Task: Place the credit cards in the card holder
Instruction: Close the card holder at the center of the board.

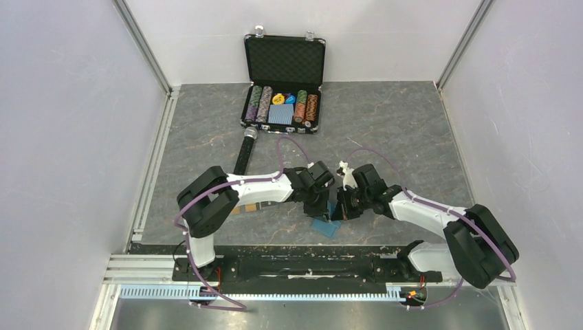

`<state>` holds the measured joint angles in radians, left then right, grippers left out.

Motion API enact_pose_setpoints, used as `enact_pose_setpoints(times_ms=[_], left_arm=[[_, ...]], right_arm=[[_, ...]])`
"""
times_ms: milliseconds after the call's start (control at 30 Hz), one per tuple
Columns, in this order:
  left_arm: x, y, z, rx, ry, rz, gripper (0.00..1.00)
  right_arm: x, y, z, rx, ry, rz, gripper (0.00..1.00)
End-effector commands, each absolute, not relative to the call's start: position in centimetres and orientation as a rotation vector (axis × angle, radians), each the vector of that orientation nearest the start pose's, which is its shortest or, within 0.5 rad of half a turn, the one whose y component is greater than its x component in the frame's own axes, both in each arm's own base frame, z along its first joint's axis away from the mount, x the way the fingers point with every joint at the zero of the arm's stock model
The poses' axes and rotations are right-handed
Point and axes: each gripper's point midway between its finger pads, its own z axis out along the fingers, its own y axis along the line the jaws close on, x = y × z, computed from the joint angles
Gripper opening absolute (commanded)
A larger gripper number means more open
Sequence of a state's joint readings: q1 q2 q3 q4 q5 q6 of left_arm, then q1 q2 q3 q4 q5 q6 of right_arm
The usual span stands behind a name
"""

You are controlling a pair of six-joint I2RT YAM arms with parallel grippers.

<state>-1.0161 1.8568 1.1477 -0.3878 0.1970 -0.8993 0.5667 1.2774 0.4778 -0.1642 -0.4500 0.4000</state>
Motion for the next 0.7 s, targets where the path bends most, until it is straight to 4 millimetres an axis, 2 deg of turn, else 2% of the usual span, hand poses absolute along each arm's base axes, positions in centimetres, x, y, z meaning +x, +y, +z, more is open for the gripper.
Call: enact_pose_setpoints(times_ms=[0, 167, 400, 667], left_arm=[[15.8, -35.8, -1.3, 0.198, 2.998, -0.555, 0.02], [15.6, -35.2, -2.5, 0.176, 3.026, -0.542, 0.02], [15.2, -35.6, -3.3, 0.183, 3.055, -0.551, 0.02], [13.8, -34.5, -5.1, 0.179, 3.113, -0.451, 0.02]], right_arm=[[16.2, 19.5, -0.2, -0.43, 2.729, 0.708, 0.0], [15.4, 17.3, -1.5, -0.443, 2.803, 0.521, 0.0], [13.6, 13.9, -2.7, -0.429, 2.905, 0.268, 0.0], [10.5, 12.6, -4.2, -0.499, 3.003, 0.177, 0.0]])
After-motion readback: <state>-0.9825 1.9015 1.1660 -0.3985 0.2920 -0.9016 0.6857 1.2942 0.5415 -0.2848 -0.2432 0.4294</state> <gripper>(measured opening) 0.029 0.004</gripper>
